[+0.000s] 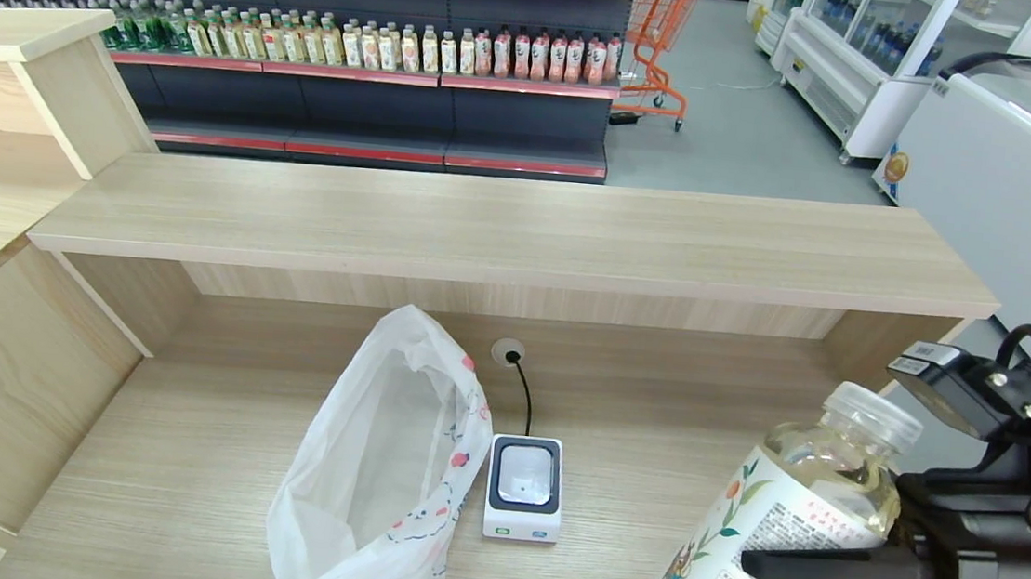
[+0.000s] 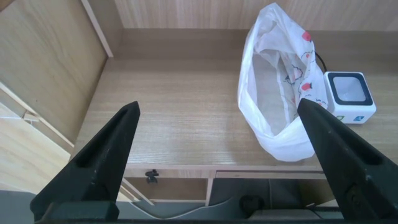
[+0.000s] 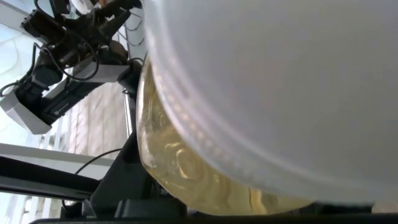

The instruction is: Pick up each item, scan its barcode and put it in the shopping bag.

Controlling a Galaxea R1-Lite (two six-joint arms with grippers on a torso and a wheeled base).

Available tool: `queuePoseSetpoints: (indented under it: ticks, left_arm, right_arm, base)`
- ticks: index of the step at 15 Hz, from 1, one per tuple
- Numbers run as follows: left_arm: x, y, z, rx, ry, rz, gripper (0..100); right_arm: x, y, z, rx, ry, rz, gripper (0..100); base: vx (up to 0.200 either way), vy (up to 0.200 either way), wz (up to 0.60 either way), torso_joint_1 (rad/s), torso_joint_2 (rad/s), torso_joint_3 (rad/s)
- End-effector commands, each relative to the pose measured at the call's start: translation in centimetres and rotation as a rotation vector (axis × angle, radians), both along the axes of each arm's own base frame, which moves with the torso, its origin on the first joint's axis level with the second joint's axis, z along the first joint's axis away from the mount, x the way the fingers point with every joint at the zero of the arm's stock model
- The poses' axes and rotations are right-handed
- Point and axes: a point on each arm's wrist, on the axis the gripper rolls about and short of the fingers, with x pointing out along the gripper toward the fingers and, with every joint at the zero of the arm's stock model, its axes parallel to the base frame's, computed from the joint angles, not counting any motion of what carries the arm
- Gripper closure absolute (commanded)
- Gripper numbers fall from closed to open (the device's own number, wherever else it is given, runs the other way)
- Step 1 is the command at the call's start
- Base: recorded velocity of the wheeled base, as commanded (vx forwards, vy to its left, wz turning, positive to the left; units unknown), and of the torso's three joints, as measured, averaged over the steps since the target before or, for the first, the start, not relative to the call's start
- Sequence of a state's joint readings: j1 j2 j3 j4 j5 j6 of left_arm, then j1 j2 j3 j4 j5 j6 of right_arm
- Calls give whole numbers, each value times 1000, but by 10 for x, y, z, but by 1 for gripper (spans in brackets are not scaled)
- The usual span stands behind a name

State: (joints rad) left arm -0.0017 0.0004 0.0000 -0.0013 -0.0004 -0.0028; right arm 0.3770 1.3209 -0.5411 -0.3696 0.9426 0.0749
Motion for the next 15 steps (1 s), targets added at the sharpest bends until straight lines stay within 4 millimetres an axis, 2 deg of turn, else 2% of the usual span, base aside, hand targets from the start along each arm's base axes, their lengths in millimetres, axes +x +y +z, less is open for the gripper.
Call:
queuePoseSetpoints:
  ticks: [1, 14, 15]
  left_arm:
    - [0, 0, 0, 0, -1, 1, 0]
    - [0, 0, 0, 0, 1, -2, 0]
    - [0, 0, 0, 0, -1, -1, 0]
  right_arm:
    - [-1, 0, 1, 3, -6, 1, 100]
    - [-3, -2, 4, 4, -29, -8, 100]
    - [-1, -4, 4, -17, -99, -19, 100]
  base:
    - [0, 0, 0, 0, 0, 0]
    - [0, 0, 0, 0, 0, 0]
    - [0, 0, 0, 0, 0, 0]
